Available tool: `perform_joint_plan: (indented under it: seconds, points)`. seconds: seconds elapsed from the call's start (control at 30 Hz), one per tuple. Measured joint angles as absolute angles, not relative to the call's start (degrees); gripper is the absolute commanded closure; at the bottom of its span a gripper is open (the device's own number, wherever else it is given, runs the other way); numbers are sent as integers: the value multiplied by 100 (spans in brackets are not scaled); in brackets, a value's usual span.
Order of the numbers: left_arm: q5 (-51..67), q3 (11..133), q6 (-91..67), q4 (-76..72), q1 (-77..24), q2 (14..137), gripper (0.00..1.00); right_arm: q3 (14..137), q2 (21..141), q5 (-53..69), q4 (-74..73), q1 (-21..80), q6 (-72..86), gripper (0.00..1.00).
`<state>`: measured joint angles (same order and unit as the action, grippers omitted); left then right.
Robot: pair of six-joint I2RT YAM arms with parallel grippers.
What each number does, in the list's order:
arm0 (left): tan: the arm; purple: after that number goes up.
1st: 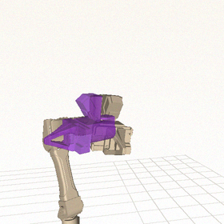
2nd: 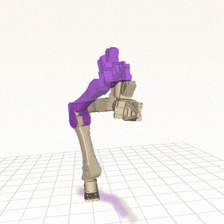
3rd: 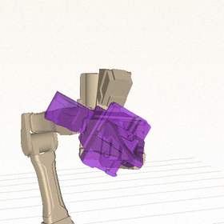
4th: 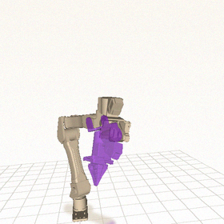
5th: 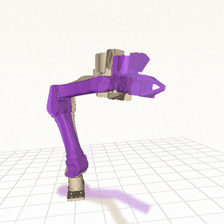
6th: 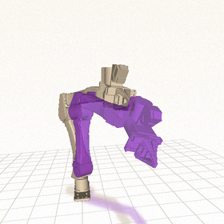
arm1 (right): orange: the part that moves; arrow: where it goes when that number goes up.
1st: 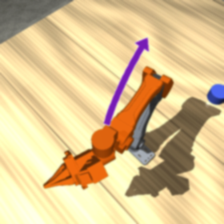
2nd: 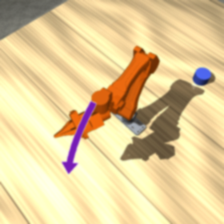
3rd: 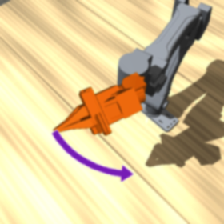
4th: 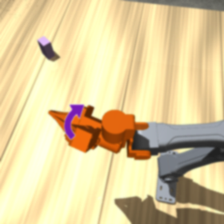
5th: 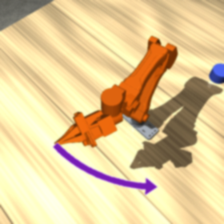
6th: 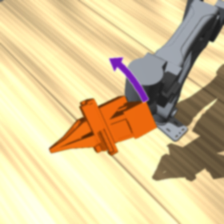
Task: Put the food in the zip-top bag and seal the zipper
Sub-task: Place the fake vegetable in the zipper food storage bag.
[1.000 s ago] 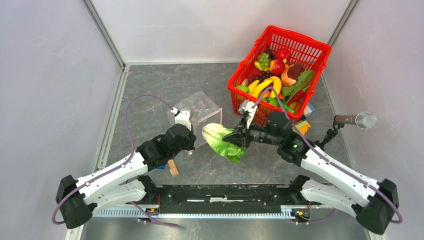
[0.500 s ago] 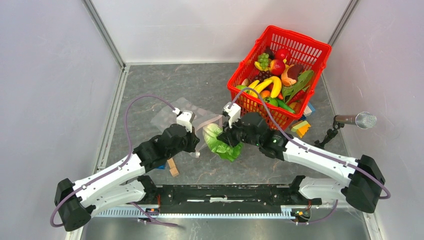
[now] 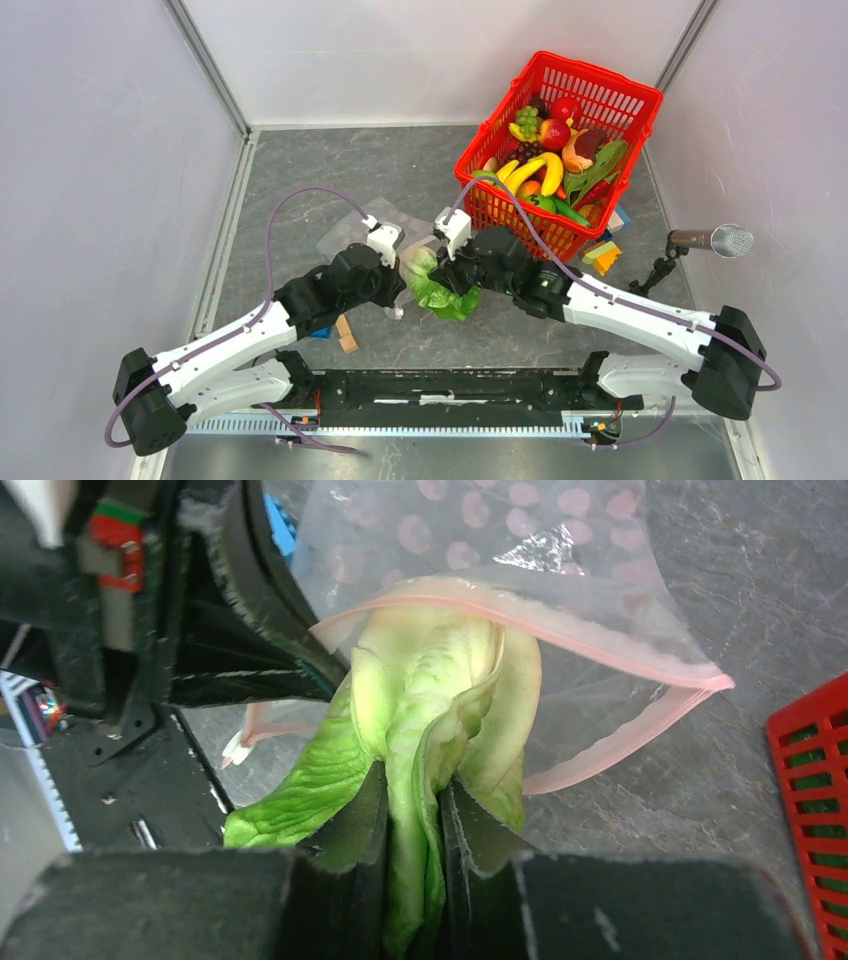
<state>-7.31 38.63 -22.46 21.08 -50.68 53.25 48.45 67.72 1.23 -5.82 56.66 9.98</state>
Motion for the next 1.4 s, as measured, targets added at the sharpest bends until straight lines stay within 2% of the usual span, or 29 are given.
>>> perform_joint_plan:
  seconds: [0.23,0.4,0.57,0.83,1.1,1.4]
  points:
    - [-399,3874,-1944,2130,-5076,5367,98,5162,7295,-329,-1068,5778,864,93]
    - [-521,3964,-1896,2314,-5078,5520,98,5245,7192,-565,-1372,5848,764,93]
    - [-504,4069,-1806,2383,-5113,5758,98,5190,6742,-478,-1022,5846,764,93]
    - [-259,4077,-1699,2381,-5288,5765,98,5107,7126,-314,-770,5846,757,92]
    - [-637,3992,-1728,2209,-5290,4984,98,4639,7098,73,-637,5846,784,90]
    - [82,3990,-1653,2034,-5295,5000,98,4027,6681,207,473,5846,1302,89]
